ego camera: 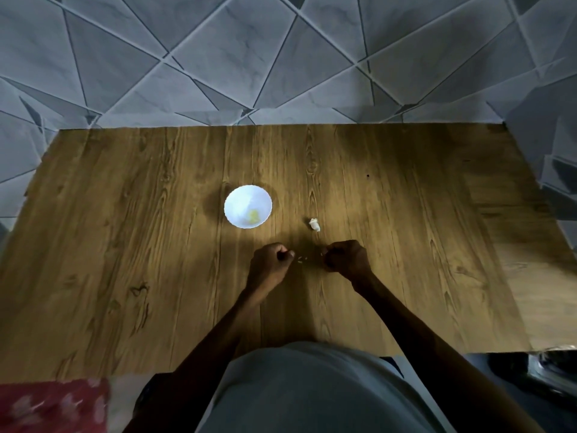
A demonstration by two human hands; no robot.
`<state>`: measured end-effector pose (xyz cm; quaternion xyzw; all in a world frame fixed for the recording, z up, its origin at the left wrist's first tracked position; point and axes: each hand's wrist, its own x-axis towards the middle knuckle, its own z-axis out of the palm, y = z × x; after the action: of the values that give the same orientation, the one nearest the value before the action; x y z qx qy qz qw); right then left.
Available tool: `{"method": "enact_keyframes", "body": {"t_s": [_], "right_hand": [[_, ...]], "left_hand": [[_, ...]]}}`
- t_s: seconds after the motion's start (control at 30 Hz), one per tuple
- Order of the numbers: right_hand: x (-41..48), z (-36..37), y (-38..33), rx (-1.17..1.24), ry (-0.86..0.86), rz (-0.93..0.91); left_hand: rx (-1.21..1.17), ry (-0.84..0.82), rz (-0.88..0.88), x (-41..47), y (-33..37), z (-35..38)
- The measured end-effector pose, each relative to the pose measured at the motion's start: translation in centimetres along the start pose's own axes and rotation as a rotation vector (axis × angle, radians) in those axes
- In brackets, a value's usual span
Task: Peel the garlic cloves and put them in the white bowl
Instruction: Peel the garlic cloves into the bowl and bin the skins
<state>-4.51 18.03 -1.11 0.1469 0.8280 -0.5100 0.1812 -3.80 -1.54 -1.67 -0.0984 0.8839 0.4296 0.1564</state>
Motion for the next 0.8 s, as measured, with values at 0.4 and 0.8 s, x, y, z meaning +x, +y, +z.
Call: {"method": "enact_keyframes", "body": {"t_s": [0.4,0.8], "right_hand": [[0.7,-0.7,1.4,-0.167,0.077,-0.036],[-0.2,-0.4,1.2,-0.406,-0.028,-0.294]], "left_hand": [[0.157,0.044,0.057,-0.3,-0.2,-0.1],[0.111,0.008,0.006,-1.3,0.0,0.2]]}}
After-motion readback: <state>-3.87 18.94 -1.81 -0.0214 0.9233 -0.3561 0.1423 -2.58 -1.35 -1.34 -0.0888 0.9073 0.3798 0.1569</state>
